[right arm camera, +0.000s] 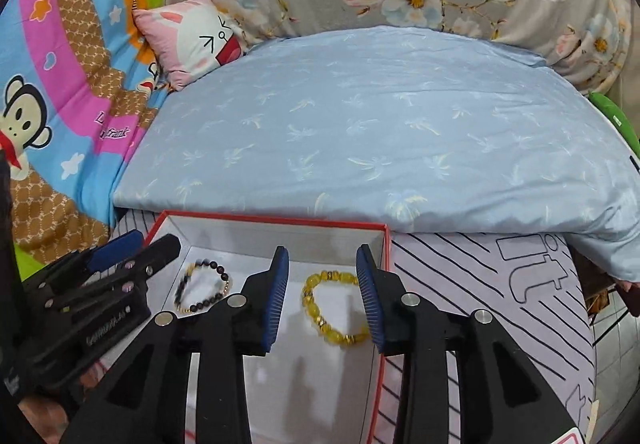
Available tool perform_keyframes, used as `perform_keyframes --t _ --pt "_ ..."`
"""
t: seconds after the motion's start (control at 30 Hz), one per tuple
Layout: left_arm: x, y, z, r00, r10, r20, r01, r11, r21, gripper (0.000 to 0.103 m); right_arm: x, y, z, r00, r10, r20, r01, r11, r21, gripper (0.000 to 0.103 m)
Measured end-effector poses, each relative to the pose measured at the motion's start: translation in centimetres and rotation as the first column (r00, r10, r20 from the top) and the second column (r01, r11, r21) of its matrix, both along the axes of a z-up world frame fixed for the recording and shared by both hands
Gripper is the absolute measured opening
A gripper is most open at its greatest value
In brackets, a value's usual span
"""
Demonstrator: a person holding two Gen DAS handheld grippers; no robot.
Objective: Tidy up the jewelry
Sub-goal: 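Lower both bracelets into the red box and open both tools, then withdraw both tools from the box toward the remaining jewelry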
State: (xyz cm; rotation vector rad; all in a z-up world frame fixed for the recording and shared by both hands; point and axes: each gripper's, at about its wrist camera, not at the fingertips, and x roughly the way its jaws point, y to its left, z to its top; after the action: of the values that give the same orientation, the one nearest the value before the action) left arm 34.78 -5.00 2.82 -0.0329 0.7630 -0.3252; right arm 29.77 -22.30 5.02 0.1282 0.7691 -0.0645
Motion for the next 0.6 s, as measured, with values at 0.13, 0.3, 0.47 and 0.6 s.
perform_keyframes --t 0.13,0.3,0.47,0.6 --pt "-2.5 1.5 1.2 0.999 0.025 0.021 -0.025 1.0 -0.004 0.05 -3.5 0.8 0.9 1.0 0.011 0.026 -0.011 1.0 0.012 0.04" --pt "-7.2 3.6 2.1 0.996 0.064 0.055 -0.066 0.997 0.044 0.054 -8.4 1.6 1.1 1.0 0.007 0.029 -0.008 1.0 0.012 0.04" --pt "-11.6 5.8 1.2 0.996 0.083 0.044 -0.086 0.993 0.075 0.054 -12.8 2.1 0.3 1.0 0.001 0.005 -0.001 1.0 0.015 0.04" --pt "-14.4 7.6 -0.1 0.995 0.103 0.014 -0.104 0.992 0.066 0.054 -16.3 2.8 -1.0 1.0 0.002 -0.023 -0.003 1.0 -0.011 0.04"
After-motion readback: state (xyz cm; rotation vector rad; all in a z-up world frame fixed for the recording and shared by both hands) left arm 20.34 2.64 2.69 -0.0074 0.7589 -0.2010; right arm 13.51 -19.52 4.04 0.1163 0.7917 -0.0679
